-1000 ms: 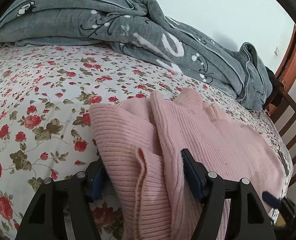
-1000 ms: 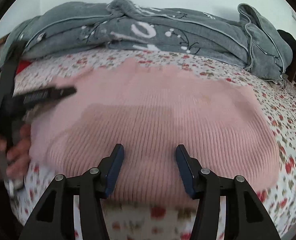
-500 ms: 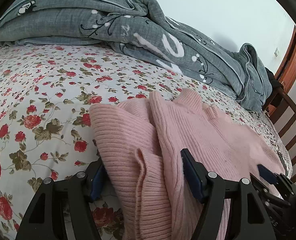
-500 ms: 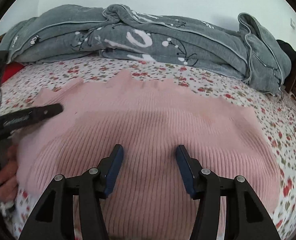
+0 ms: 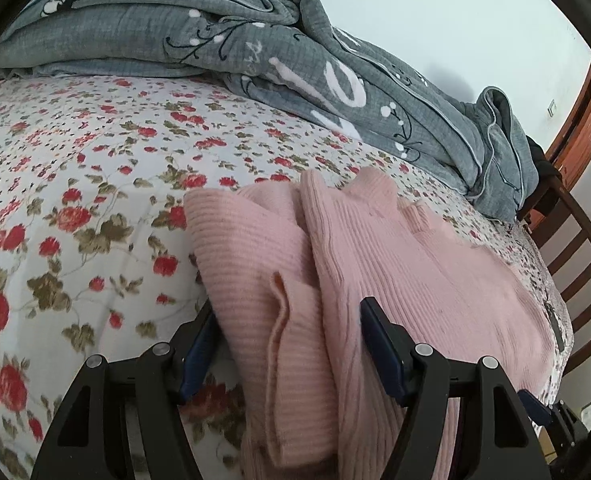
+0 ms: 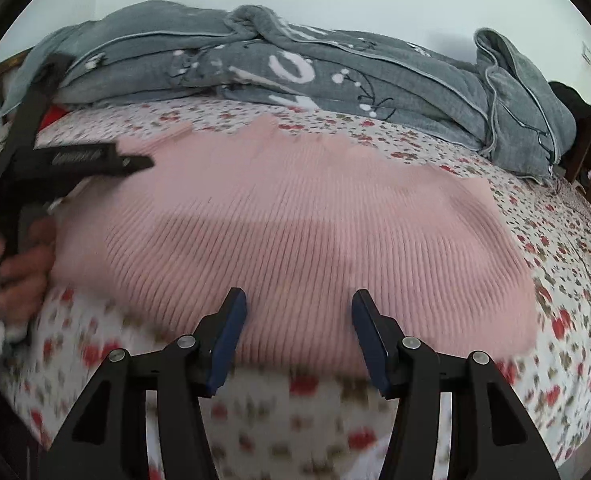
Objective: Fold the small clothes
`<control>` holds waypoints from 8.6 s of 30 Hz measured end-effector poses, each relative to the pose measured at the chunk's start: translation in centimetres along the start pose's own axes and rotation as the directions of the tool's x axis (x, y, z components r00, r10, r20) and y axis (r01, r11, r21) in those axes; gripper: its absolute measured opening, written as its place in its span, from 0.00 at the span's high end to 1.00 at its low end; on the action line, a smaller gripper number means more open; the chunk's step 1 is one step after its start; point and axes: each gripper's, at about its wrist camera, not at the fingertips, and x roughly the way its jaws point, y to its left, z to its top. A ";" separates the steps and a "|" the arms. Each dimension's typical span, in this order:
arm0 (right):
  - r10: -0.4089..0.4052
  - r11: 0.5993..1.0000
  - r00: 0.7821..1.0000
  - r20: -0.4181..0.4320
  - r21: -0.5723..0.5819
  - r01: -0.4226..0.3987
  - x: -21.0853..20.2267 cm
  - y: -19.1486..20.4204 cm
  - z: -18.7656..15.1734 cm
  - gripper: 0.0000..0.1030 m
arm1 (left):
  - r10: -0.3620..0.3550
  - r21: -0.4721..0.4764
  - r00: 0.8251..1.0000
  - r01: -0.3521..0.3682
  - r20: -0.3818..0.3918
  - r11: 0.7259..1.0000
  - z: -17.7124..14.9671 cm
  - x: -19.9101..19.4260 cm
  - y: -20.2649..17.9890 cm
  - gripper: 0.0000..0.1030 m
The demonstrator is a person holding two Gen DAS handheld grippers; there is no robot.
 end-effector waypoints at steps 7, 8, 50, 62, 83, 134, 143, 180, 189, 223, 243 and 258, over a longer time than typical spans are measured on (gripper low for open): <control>0.185 0.982 0.983 -0.001 0.045 -0.185 -3.5 -3.3 -2.7 0.48 | 0.010 -0.029 0.999 -0.011 -0.045 1.000 -0.3 -0.6 -0.3 0.37; 0.200 0.978 0.980 0.013 0.059 -0.201 -4.2 -4.1 -3.3 0.48 | 0.011 -0.039 0.999 -0.013 -0.053 0.999 -0.1 -0.6 -0.2 0.38; 0.047 0.939 0.991 0.123 0.332 -0.086 -11.9 -23.8 -7.7 0.48 | -0.165 0.077 0.932 0.199 -0.323 0.977 0.9 2.5 -31.8 0.71; 0.328 0.795 0.917 0.226 0.459 -0.397 -4.4 -23.2 2.2 0.36 | 0.097 0.217 0.993 -0.081 -0.064 0.973 4.5 -4.2 -21.5 0.55; 0.313 0.804 0.945 0.097 0.502 -0.318 4.7 -23.2 3.4 0.84 | 0.107 0.269 0.994 -0.093 -0.035 0.959 0.3 -3.3 -18.0 0.55; 0.203 0.893 0.970 0.132 0.381 -0.239 1.3 -20.3 0.2 0.91 | -0.034 0.296 0.992 0.069 -0.120 0.953 -3.1 -0.7 -21.0 0.49; 0.241 0.854 0.958 0.155 0.434 -0.285 0.4 -22.2 0.1 0.76 | -0.038 0.327 0.992 0.075 -0.118 0.942 -2.7 -1.2 -20.2 0.48; 0.362 0.770 0.928 0.086 0.533 -0.350 5.7 -23.0 1.1 0.47 | -0.267 -0.018 0.931 0.271 -0.250 0.962 -1.8 5.4 -17.5 0.47; 0.399 0.732 0.912 0.099 0.565 -0.382 5.0 -22.0 2.9 0.69 | -0.184 0.091 0.965 0.203 -0.185 0.975 0.3 2.9 -18.7 0.65; 0.521 0.753 0.853 -0.010 0.476 -0.455 12.2 -6.9 10.0 0.39 | -0.013 0.124 0.992 0.028 -0.126 0.992 5.3 -0.3 -3.4 0.48; 0.516 0.781 0.856 -0.033 0.429 -0.454 13.1 -9.4 11.5 0.50 | -0.071 0.122 0.991 0.084 -0.112 0.989 5.1 -0.3 -4.7 0.52; 0.358 0.898 0.933 0.036 0.260 -0.354 9.5 -8.1 13.9 0.88 | 0.012 0.241 1.000 -0.009 -0.011 0.970 7.0 -2.1 -6.6 0.52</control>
